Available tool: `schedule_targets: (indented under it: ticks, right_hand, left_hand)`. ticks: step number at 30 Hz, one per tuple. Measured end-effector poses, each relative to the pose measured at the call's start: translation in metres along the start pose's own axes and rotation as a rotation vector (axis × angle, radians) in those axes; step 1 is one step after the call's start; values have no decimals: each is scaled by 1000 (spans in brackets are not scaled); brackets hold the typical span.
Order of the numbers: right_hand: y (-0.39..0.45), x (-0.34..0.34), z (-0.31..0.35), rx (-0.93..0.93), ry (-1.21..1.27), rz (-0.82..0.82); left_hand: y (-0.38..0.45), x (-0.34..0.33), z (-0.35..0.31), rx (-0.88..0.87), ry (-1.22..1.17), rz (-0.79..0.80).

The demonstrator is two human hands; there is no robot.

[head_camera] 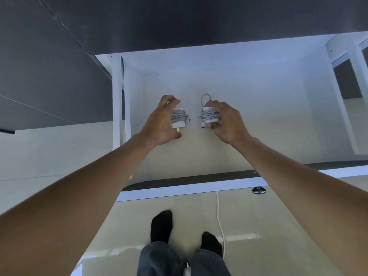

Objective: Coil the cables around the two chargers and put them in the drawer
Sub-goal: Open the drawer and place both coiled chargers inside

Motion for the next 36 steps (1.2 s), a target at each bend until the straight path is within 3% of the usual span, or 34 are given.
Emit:
schedule_targets:
  ticks: [10,17,22,25,30,36]
  right_hand:
    - [-3,-1,-1,16,71,13]
    - [-12,2,-1,-82,-1,52]
    - [-21,7,3,-119,-129,58]
    - [-35,16,11,-138,-185,37]
    - [-79,33,26,-117,-216,-23]
    - [-150,51,24,-77,-290,-174]
  left_hand:
    - [-1,-5,6,22,-38,35]
    - [-6,-12,1,38,-112,-33]
    - [-12,-10,-2,101,-59,8]
    - [-21,-6,-4,169,16,31]
    - [-53,4,-40,229,13,-83]
    - [-118,-37,-94,247,47,-132]
Point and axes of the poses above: each hand's wrist, its own y-axis towards the middle knuckle, its own x-axis out of the back of the hand, z = x × y, the point moved 6 cm from there along y, towards the middle knuckle, and after that the axes turned 15 degrees about z, right-handed, at the moved point
